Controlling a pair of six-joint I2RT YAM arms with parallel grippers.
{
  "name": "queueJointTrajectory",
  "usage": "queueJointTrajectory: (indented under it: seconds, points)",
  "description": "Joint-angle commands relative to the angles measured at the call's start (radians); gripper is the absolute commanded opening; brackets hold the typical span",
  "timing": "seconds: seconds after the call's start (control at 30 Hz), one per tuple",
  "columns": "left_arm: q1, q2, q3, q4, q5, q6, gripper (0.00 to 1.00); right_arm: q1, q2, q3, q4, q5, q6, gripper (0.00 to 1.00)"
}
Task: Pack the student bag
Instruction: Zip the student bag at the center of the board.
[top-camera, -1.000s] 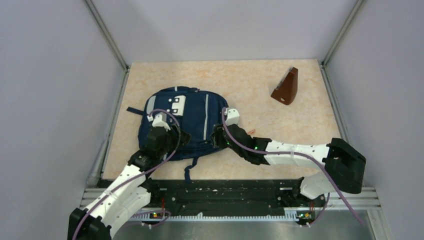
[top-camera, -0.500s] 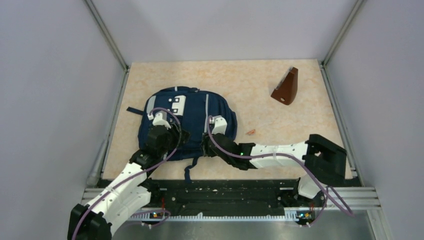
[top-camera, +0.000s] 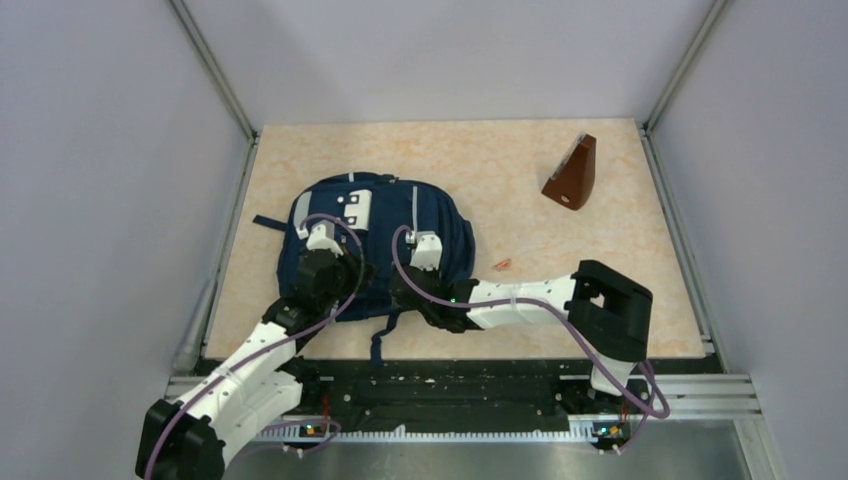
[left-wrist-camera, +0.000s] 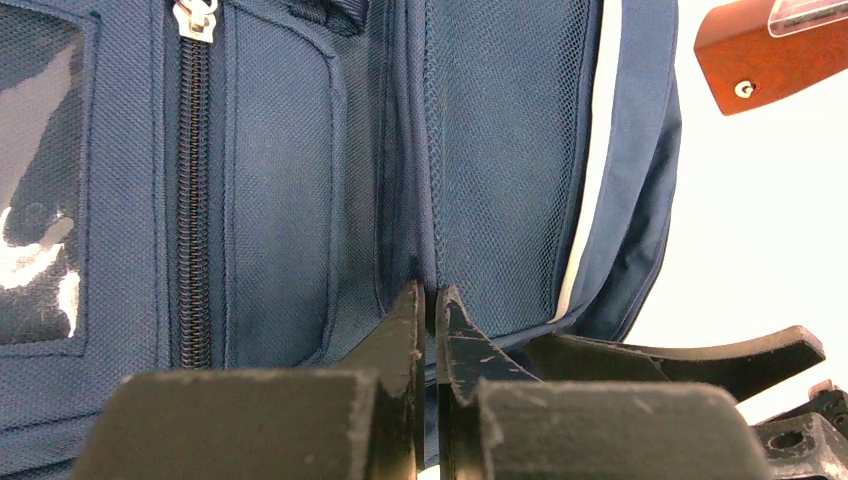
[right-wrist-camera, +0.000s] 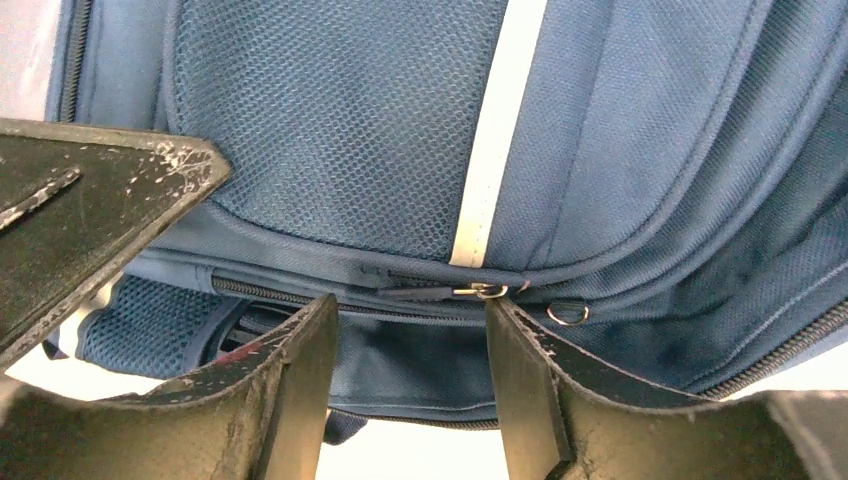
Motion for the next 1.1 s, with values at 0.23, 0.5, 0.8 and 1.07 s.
queueJointTrajectory:
  seconds: [0.23,0.5,0.8,1.07]
  points:
    - [0.004,-0.011,-0.018,0.118,0.024,-0.004,0.0,0.003,0.047,0.068,-0.174,0.287,0.098,0.57]
    - [0.005,-0.015,-0.017,0.115,0.022,-0.006,0.0,0.003,0.019,0.011,-0.111,0.246,0.085,0.37]
    - [0.006,-0.018,-0.014,0.104,0.02,-0.006,0.0,0.003,-0.004,-0.021,-0.052,0.241,0.057,0.19]
    - [0.006,-0.055,0.002,0.064,-0.028,0.007,0.0,0.003,-0.071,-0.057,-0.056,0.244,0.031,0.0]
